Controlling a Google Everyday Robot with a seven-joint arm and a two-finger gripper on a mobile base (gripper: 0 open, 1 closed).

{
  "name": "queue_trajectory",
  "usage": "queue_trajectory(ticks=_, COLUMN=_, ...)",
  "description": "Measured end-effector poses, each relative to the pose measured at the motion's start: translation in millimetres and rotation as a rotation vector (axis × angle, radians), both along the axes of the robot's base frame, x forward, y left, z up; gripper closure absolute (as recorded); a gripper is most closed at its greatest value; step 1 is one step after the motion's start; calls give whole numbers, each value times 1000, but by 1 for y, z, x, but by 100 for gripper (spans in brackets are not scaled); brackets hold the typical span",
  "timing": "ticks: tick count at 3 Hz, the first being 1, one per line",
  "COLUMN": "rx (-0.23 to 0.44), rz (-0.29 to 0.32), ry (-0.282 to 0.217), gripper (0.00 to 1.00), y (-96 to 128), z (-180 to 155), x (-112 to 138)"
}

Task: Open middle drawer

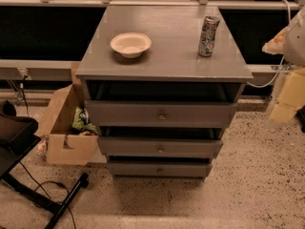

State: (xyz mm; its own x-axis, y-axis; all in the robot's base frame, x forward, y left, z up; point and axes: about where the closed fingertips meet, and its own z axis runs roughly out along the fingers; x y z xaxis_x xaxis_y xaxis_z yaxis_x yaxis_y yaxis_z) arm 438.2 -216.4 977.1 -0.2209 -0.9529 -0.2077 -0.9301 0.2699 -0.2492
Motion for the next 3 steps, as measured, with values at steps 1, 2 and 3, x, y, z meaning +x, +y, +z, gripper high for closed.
queue_trajectory(ticks=1, rx=0, rz=0, ry=0, gripper=0, y=0, z=0, x=0)
queue_trajectory(ticks=2, rx=-7, rz=-21, ry=27, gripper=0, y=0, z=-28, x=-8)
queue_trajectory(ticks=3, rx=18, rz=-54, ry=32, gripper=0, y=9, z=-81, x=-27)
